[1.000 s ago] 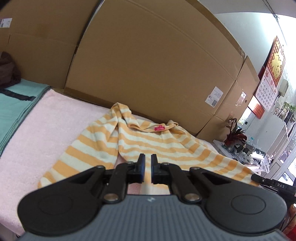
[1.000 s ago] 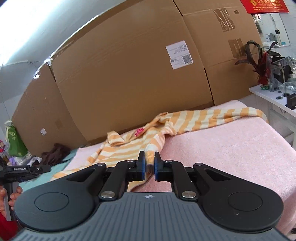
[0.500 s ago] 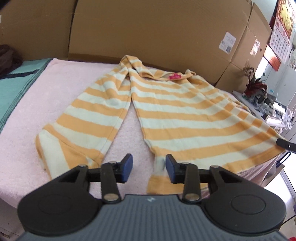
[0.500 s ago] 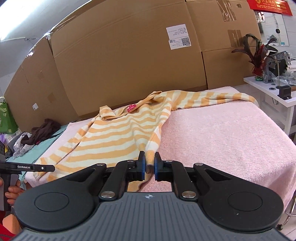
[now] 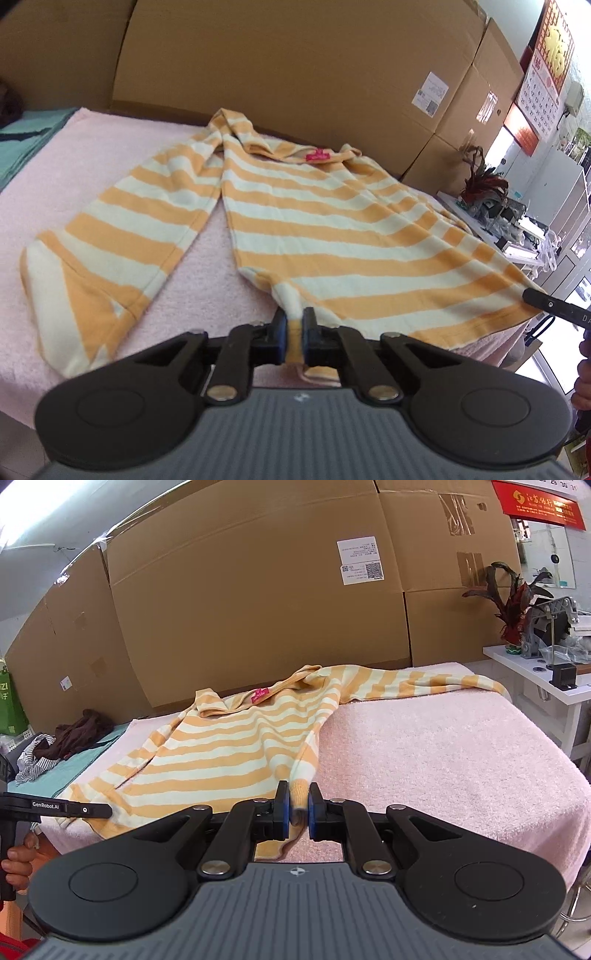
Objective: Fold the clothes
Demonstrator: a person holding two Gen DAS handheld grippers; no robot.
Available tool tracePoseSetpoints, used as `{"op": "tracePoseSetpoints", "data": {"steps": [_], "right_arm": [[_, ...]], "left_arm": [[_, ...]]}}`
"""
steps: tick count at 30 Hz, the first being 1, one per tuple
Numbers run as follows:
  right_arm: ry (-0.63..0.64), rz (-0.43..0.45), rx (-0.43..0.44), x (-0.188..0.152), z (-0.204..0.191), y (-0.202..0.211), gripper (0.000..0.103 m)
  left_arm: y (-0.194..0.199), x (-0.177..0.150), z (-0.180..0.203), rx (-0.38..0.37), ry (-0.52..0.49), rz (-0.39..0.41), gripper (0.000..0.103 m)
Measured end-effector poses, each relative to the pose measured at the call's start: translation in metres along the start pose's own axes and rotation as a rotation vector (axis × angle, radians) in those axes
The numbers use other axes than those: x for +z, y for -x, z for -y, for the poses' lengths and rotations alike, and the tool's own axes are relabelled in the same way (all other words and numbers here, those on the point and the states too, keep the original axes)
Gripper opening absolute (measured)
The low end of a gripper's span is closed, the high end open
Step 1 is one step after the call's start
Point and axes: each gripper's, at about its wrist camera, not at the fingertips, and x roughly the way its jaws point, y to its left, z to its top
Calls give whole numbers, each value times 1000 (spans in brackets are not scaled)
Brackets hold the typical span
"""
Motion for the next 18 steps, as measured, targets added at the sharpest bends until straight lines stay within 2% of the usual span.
{"op": "tracePoseSetpoints", "data": {"steps": [6, 9, 12, 18], "right_arm": [[-22, 14, 102, -1, -5, 6, 9], [-11, -11, 92, -6, -9, 2, 9], [-19, -20, 71, -7, -8, 0, 9], [-42, -62, 30, -11, 4, 0, 9]], "left_arm": [[39, 20, -11, -30, 48, 108, 0], [44, 23, -16, -37, 54, 128, 0], [31, 14, -16, -52, 56, 54, 0], [25, -3, -16, -48, 38, -8, 0]]}}
